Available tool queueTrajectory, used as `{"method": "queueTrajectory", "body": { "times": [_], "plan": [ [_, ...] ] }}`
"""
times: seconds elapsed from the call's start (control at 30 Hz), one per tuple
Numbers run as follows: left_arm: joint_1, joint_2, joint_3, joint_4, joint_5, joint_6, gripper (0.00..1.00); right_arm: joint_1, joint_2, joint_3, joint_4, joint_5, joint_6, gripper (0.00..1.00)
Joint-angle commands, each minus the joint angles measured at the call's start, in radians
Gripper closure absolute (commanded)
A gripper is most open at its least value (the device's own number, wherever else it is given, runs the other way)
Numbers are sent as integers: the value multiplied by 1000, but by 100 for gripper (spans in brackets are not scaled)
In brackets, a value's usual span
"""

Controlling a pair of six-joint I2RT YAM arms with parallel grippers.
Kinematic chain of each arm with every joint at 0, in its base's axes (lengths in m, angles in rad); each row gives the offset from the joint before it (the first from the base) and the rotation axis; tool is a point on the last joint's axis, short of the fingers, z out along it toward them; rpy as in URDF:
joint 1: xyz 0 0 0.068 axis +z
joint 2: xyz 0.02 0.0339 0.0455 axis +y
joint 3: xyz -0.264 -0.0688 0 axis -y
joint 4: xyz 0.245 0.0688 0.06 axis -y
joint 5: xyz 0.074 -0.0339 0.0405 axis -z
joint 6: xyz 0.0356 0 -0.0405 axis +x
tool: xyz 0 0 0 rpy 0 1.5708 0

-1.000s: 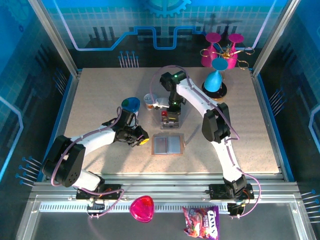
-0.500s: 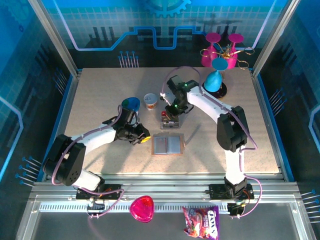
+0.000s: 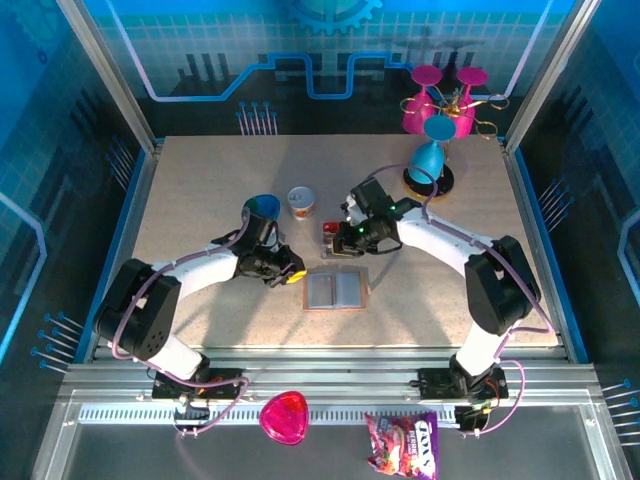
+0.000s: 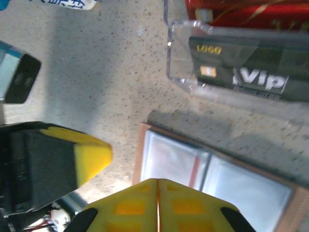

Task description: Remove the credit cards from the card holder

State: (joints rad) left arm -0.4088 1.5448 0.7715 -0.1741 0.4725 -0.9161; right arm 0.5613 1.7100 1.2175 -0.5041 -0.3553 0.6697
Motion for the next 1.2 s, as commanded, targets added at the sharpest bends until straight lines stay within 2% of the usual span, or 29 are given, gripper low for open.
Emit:
{"method": "queueTrajectory", "body": {
  "times": [0.0, 0.47, 0.8, 1.17],
  "plan": [
    [-11, 28, 23, 21, 37, 5, 84, 11, -41, -71, 131, -100, 147, 91],
    [-45, 46, -49, 68, 17, -29, 86, 62, -11, -214, 275, -191, 192, 91],
    [-52, 55, -135, 146, 0, -66, 90, 66, 33, -207, 246, -203, 148, 90],
    [-53, 82, -133, 147, 0, -54, 93, 67, 61, -203, 244, -217, 132, 91]
  ]
}}
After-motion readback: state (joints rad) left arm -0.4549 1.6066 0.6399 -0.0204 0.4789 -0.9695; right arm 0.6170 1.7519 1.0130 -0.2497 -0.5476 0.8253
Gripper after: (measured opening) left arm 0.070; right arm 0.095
